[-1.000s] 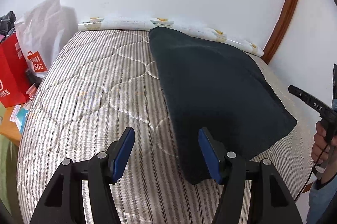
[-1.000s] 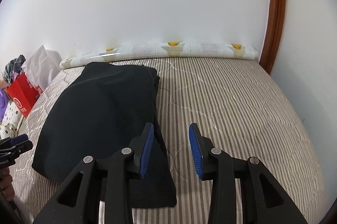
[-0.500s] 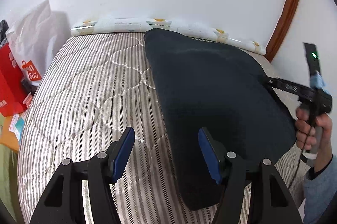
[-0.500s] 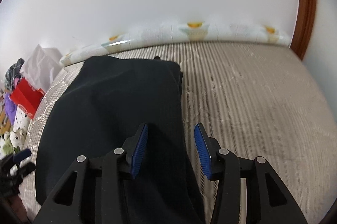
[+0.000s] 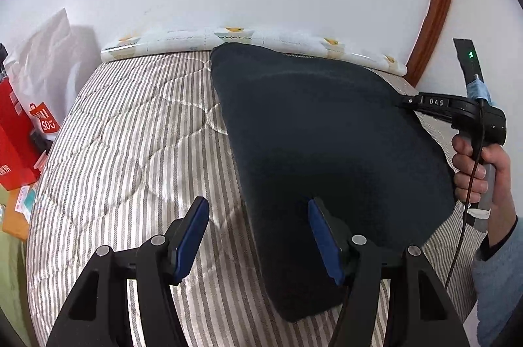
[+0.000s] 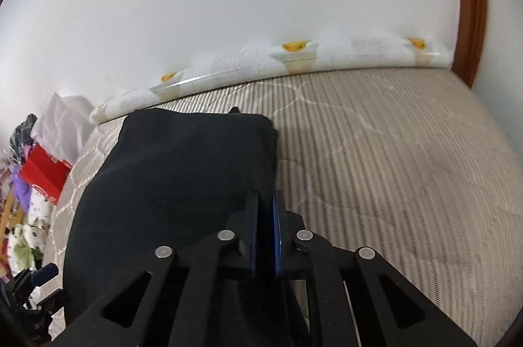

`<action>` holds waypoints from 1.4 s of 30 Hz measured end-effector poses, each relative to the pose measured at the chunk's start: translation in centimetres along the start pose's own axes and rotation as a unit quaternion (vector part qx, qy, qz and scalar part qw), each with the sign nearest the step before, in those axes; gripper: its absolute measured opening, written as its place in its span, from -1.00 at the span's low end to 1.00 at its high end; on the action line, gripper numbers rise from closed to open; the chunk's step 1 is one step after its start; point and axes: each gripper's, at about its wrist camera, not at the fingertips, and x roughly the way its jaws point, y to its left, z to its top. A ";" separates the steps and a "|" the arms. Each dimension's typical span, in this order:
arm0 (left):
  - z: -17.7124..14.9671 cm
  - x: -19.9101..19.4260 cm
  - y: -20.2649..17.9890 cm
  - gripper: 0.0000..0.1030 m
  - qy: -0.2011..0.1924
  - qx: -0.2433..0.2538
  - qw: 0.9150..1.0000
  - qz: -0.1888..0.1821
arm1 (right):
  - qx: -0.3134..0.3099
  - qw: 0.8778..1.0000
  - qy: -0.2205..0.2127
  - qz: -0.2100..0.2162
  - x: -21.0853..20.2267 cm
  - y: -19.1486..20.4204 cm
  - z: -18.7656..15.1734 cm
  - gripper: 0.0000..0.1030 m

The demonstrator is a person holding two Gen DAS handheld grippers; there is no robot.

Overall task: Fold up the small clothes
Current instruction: 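Open both tools and release the folded sweatshirt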

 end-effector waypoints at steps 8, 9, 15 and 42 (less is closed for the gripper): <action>-1.7 -0.6 -0.5 0.20 -0.001 0.001 1.000 -0.013 | -0.017 1.000 0.003 0.009 -4.3 -0.4 -3.8 -0.25; -1.8 -0.6 -0.5 0.20 -0.001 0.001 1.000 -0.015 | -0.019 1.000 0.007 0.015 -4.3 -0.5 -4.3 -0.24; -2.6 -0.7 -1.2 0.21 -0.004 0.001 1.000 -0.020 | 0.009 1.000 0.009 0.025 -3.2 -1.3 -6.4 -0.51; -4.4 -2.5 0.0 0.24 -0.010 -0.021 0.999 -0.023 | -0.043 0.993 -0.034 -0.105 -9.2 0.0 -9.8 -0.40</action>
